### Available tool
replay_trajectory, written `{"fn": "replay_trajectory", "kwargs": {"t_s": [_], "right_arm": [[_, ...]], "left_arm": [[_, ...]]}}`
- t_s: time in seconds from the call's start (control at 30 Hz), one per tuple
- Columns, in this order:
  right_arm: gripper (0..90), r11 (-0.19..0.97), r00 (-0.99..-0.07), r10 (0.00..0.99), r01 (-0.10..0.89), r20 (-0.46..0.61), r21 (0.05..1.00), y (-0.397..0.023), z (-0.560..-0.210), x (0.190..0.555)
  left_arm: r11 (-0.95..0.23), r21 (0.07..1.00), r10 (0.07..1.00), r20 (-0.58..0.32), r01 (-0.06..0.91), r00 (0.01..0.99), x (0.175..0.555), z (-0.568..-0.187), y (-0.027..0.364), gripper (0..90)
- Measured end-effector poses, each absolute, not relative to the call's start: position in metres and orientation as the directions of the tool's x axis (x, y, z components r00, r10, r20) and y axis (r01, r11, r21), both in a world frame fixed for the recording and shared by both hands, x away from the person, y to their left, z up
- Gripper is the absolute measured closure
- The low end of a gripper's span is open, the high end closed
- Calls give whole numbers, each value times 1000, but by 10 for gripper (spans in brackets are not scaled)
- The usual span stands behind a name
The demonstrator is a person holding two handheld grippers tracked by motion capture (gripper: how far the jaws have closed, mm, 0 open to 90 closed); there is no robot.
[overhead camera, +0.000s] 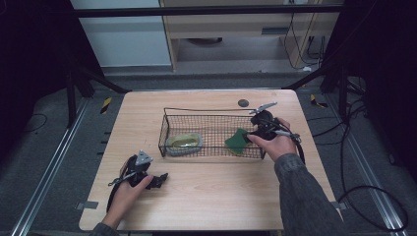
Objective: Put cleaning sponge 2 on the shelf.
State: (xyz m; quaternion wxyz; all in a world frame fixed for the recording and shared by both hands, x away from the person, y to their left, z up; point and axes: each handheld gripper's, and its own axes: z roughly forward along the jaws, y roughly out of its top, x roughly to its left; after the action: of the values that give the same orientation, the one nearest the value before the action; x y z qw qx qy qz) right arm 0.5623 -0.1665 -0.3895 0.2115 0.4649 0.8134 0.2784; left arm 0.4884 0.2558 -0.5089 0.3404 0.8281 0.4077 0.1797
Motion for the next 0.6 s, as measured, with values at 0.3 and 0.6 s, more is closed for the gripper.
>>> {"fn": "replay_trajectory", "kwargs": {"t_s": [0.3, 0.6], "right_arm": [[69, 339, -384, 919, 650, -91, 680, -200, -384, 547], [87, 310, -369, 927, 635, -75, 707, -230, -384, 524]], "left_arm": [[-436, 710, 798, 20, 553, 603, 488, -509, 256, 0], [-436, 710, 797, 20, 553, 603, 488, -509, 256, 0]]}}
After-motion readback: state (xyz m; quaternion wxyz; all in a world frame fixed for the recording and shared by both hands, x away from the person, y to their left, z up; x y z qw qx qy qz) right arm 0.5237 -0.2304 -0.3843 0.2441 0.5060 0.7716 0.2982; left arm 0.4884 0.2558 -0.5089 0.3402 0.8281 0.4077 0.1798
